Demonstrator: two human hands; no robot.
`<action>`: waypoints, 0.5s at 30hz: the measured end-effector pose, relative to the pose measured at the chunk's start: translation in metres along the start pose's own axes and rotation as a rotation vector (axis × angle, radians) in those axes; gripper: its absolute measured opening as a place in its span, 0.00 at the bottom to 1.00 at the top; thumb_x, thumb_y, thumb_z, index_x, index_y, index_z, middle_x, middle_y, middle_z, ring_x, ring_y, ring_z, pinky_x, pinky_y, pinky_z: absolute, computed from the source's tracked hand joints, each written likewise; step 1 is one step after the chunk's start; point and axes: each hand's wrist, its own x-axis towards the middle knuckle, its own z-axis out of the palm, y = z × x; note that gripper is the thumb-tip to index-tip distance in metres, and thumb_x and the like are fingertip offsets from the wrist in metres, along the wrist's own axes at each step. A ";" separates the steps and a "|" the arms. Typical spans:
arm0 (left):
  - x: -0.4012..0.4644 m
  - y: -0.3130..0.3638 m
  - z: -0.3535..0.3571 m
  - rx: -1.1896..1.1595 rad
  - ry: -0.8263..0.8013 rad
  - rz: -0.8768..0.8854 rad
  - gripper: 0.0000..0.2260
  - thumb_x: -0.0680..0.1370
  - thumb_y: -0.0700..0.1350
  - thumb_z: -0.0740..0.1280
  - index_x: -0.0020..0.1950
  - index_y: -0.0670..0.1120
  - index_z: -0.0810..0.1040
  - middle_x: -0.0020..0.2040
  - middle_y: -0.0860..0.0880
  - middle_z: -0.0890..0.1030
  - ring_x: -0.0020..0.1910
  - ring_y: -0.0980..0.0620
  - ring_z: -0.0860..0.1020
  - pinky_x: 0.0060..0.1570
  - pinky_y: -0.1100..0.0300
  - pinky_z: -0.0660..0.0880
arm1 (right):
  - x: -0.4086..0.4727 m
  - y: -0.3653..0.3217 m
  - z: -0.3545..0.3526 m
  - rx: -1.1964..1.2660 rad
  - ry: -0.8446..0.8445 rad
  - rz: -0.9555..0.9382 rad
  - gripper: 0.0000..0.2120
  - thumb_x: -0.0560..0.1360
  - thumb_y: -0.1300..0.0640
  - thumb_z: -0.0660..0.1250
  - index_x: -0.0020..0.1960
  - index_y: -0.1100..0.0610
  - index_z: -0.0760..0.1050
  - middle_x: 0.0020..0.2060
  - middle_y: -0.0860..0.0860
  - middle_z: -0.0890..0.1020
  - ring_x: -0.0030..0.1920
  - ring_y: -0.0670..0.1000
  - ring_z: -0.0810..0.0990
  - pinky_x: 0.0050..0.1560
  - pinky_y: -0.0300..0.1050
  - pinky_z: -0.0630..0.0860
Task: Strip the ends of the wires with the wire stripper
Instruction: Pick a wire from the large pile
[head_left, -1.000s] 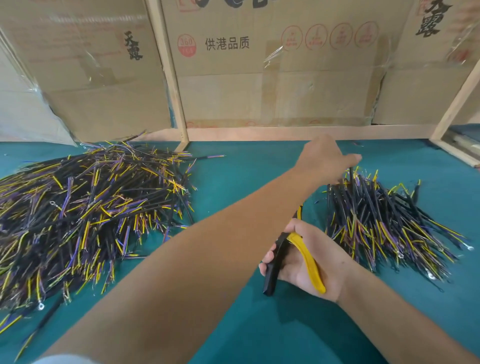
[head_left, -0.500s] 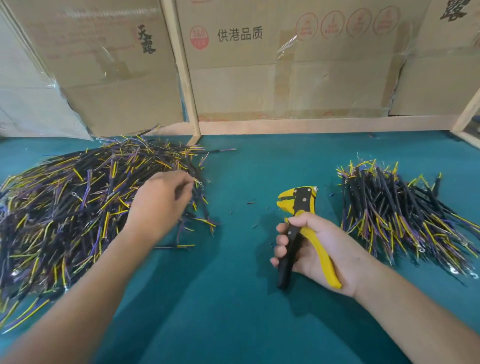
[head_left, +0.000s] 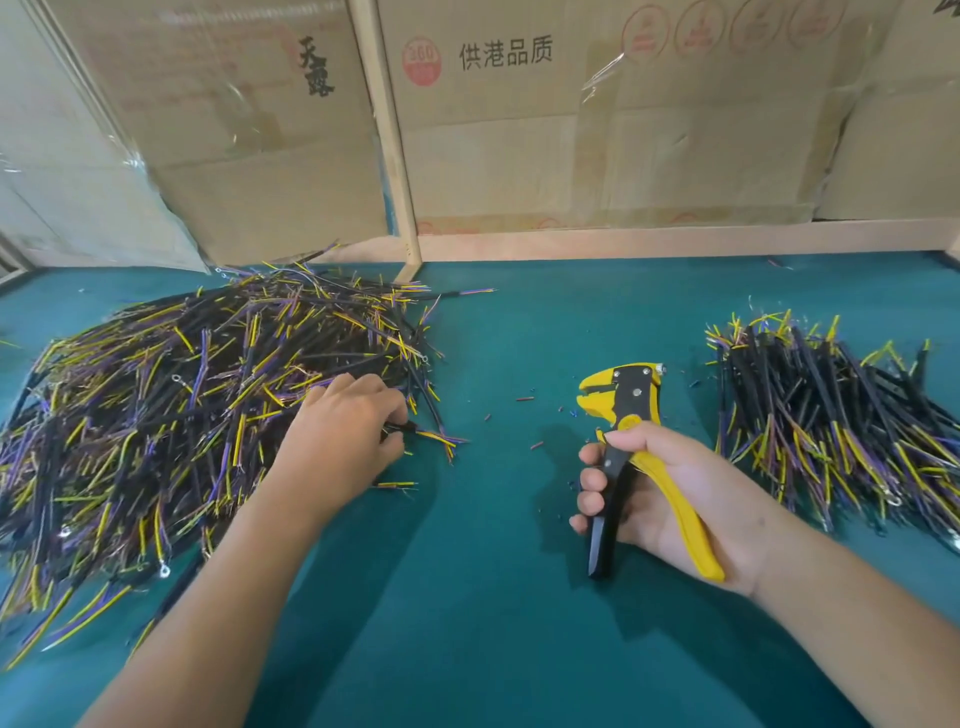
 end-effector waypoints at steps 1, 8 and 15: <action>0.001 0.000 0.000 0.013 0.009 -0.008 0.04 0.75 0.45 0.70 0.49 0.49 0.80 0.50 0.52 0.78 0.53 0.46 0.73 0.56 0.52 0.66 | 0.000 0.000 0.000 0.001 -0.001 0.001 0.17 0.63 0.52 0.80 0.46 0.61 0.83 0.37 0.58 0.76 0.35 0.60 0.77 0.47 0.61 0.79; 0.003 0.012 -0.012 0.029 0.344 0.072 0.06 0.75 0.43 0.73 0.46 0.47 0.77 0.46 0.48 0.78 0.47 0.41 0.75 0.46 0.46 0.71 | 0.002 0.001 0.000 0.013 -0.008 0.011 0.17 0.62 0.52 0.80 0.44 0.61 0.83 0.36 0.58 0.76 0.35 0.60 0.76 0.47 0.61 0.79; -0.001 0.022 -0.021 -0.572 0.723 -0.124 0.07 0.81 0.48 0.66 0.50 0.57 0.69 0.40 0.59 0.76 0.38 0.58 0.75 0.40 0.63 0.71 | 0.001 0.002 0.000 0.017 -0.008 0.003 0.18 0.61 0.53 0.80 0.44 0.62 0.82 0.36 0.59 0.76 0.34 0.60 0.76 0.46 0.61 0.79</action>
